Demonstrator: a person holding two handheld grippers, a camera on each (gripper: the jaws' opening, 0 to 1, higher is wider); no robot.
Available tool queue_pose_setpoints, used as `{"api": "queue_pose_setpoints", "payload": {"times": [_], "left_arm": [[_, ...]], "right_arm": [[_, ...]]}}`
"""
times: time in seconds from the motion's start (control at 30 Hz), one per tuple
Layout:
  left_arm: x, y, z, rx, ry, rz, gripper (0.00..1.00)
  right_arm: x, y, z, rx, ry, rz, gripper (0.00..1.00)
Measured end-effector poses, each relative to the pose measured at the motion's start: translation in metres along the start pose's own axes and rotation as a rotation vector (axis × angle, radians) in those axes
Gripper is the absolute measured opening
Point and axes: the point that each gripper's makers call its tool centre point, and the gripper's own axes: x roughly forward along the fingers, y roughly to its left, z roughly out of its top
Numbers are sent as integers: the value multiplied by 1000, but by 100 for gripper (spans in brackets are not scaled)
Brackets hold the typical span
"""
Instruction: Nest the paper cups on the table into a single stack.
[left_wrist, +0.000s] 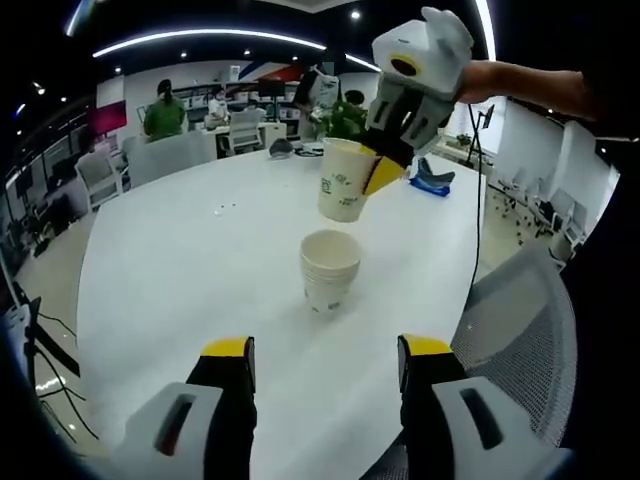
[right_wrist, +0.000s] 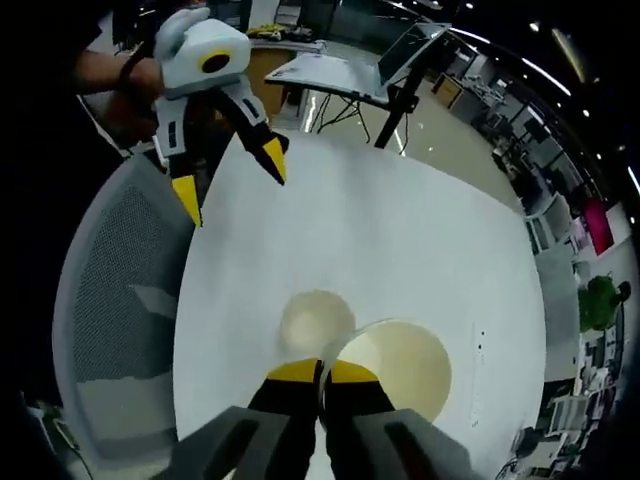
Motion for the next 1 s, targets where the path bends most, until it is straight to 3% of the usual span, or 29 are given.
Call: {"api": "queue_pose_setpoints", "payload": {"times": [0.13,0.53,1.0], "left_arm": [[1,0,-1,-1,3,-2,56],[-2,1,-4,-7,7,4,56],[-5,6,-9,-17,12,15,56]], "right_arm": [[0,10,15,-29,-13,23,0],[12,24,34,-48,-27,62,0],[40,30,22,-49,14,95,0]]}}
